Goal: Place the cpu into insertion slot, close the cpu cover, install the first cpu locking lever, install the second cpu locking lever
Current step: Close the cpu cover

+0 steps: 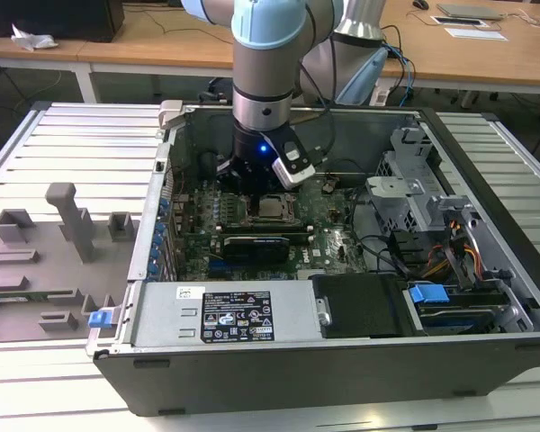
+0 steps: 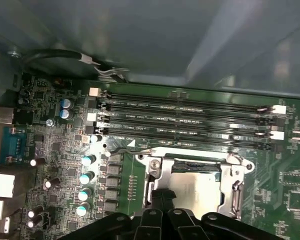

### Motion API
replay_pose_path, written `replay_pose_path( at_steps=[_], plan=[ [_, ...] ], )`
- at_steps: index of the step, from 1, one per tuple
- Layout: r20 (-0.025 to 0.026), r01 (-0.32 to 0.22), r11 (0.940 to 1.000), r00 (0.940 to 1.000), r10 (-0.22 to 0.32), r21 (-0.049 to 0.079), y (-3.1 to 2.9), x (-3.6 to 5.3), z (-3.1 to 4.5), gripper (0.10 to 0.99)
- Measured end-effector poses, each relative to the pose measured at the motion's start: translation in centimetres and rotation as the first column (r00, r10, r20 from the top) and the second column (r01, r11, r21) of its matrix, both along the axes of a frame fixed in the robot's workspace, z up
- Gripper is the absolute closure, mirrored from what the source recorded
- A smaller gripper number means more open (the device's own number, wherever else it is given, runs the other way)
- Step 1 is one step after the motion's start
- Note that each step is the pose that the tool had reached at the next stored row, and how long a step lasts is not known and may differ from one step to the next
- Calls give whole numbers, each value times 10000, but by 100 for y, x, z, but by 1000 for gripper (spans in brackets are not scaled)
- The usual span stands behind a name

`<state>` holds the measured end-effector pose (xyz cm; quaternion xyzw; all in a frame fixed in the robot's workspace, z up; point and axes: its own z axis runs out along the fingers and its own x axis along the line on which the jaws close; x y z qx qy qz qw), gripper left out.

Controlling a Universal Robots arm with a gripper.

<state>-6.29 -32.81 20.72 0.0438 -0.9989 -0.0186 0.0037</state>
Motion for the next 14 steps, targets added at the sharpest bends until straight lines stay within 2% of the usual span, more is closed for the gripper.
replay_pose_path(
  at_steps=[6,14],
  plan=[
    [-1,-9,10000,10000,9,1,1,-2,-32,980],
    [-1,-7,10000,10000,7,3,1,10,-35,980]
  ],
)
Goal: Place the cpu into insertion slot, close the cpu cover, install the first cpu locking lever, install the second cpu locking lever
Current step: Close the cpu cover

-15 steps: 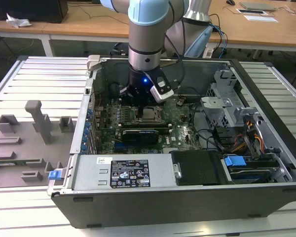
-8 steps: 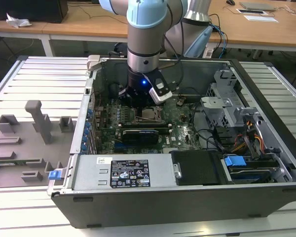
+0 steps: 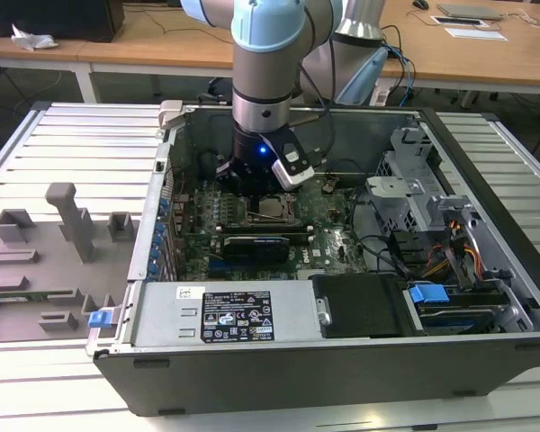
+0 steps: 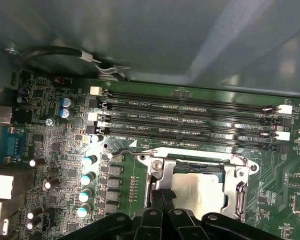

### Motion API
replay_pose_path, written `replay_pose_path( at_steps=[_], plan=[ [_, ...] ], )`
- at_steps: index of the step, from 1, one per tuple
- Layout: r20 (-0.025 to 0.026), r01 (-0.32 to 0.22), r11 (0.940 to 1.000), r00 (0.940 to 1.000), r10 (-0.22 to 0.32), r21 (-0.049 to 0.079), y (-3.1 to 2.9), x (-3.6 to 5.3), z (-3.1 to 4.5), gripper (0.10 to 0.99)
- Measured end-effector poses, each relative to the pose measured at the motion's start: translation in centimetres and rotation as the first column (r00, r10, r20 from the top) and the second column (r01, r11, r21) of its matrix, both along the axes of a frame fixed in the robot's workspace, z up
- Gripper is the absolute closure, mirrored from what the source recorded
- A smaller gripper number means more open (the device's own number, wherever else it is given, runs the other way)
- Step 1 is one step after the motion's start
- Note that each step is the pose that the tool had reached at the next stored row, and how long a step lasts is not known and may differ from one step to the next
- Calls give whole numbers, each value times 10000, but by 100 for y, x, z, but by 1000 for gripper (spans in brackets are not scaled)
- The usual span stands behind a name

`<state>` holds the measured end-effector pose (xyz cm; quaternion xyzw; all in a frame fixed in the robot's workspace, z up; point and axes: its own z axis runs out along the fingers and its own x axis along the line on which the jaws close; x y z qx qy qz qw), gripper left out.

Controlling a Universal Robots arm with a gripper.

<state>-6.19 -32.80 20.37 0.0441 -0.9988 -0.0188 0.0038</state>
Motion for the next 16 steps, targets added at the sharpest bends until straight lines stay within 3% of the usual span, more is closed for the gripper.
replay_pose_path(
  at_steps=[11,16],
  plan=[
    [4,-2,10000,10000,2,2,1,4,57,980],
    [13,-3,10000,10000,3,1,2,-19,17,980]
  ],
)
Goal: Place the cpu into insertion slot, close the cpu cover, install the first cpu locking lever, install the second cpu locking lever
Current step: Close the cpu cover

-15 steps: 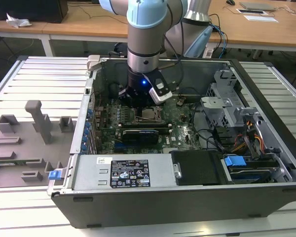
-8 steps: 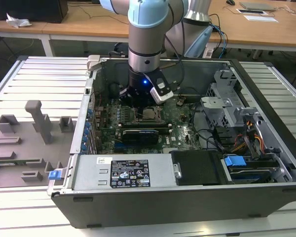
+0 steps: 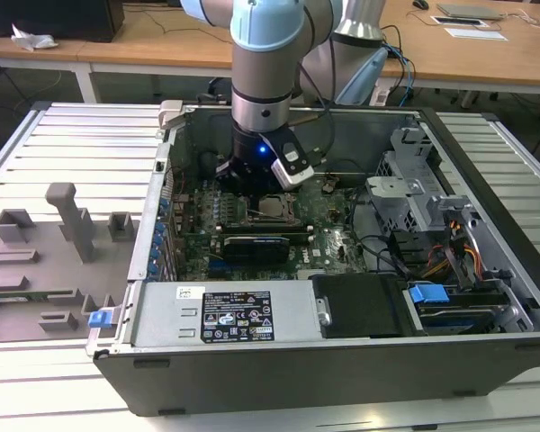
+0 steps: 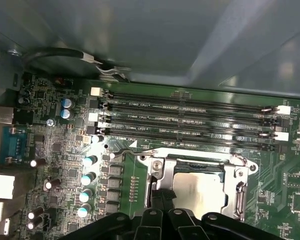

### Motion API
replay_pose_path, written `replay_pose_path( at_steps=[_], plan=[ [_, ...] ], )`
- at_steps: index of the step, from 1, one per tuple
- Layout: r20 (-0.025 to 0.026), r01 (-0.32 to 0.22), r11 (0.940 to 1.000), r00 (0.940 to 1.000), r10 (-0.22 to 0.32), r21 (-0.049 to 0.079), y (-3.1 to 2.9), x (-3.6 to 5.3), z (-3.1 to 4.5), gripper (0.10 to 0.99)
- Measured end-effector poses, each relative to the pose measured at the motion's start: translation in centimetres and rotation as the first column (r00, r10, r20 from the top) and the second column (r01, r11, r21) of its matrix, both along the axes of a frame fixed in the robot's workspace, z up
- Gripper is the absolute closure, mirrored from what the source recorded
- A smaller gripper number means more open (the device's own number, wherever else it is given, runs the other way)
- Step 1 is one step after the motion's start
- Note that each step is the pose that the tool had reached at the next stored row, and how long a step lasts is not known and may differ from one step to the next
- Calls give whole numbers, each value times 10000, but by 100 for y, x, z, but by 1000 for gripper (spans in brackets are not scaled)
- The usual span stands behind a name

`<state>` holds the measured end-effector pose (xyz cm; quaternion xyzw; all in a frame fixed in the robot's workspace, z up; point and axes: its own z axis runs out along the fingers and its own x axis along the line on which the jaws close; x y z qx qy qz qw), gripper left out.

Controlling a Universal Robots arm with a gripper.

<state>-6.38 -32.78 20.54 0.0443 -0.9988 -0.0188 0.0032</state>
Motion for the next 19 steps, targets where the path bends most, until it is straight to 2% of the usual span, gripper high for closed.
replay_pose_path(
  at_steps=[7,12,13,17,19],
  plan=[
    [-1,2,10000,10000,-2,1,0,9,-5,980],
    [-8,-1,10000,10000,1,-2,1,24,41,980],
    [-53,1,10000,10000,-1,-4,0,62,42,980],
    [-173,0,10000,9999,0,-7,0,161,44,980],
    [-248,3,10000,9997,-3,-7,0,228,45,980]
  ],
)
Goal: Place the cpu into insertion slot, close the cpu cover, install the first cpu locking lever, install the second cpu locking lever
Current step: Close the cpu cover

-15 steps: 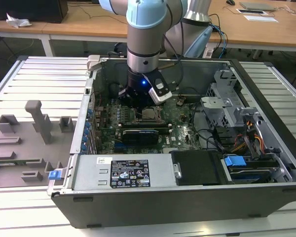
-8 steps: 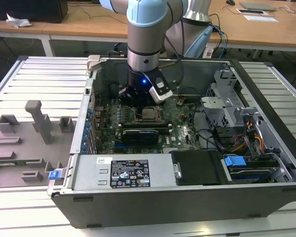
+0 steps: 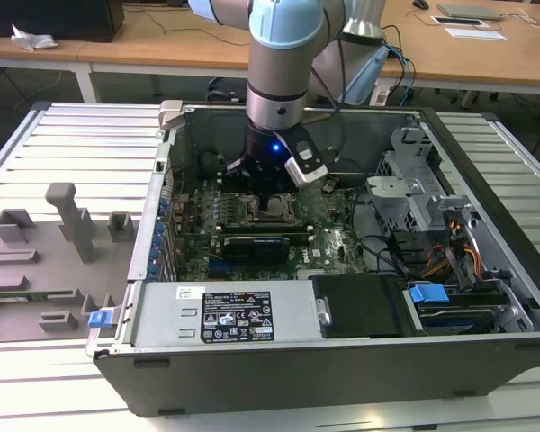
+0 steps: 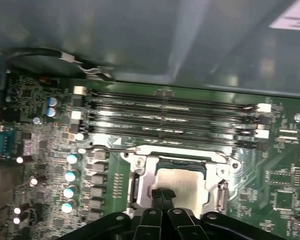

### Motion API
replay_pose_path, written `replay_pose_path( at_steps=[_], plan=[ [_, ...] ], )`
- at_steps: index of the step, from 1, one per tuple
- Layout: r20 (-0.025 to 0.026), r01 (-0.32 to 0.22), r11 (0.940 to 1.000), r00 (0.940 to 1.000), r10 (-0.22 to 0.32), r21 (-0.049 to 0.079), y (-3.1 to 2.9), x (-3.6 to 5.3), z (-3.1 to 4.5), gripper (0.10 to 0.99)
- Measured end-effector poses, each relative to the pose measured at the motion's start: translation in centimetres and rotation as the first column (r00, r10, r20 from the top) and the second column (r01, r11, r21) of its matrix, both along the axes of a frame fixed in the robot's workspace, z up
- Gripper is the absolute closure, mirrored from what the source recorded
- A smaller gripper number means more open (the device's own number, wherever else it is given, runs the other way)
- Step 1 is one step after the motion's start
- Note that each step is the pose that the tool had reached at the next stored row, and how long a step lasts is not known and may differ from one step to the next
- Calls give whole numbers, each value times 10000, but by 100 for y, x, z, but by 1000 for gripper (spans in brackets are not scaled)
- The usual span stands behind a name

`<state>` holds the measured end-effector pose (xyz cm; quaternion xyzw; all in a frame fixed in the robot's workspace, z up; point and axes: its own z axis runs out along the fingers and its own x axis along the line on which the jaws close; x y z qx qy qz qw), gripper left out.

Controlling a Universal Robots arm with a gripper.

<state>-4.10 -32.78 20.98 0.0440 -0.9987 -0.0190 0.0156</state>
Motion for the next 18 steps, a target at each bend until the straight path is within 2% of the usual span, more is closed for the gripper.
replay_pose_path(
  at_steps=[4,5,9,11,12,13,14,15,16,18],
  plan=[
    [-170,-2,10000,9999,2,-2,-2,111,4,980],
    [-187,-1,10000,9998,1,0,-2,129,22,980],
    [-187,0,10000,9998,0,-1,-1,131,113,980],
    [-176,-2,10000,9998,2,-4,5,132,126,980],
    [-120,-1,10000,9999,1,-15,7,132,127,980],
    [-32,-2,10000,10000,2,-23,9,132,127,980],
    [116,-2,10000,9999,2,-37,13,132,127,980],
    [199,-1,10000,9998,3,-61,16,130,128,980],
    [231,0,10000,9997,3,-97,19,128,141,980],
    [244,-2,9999,9997,5,-122,21,129,193,980]
  ],
)
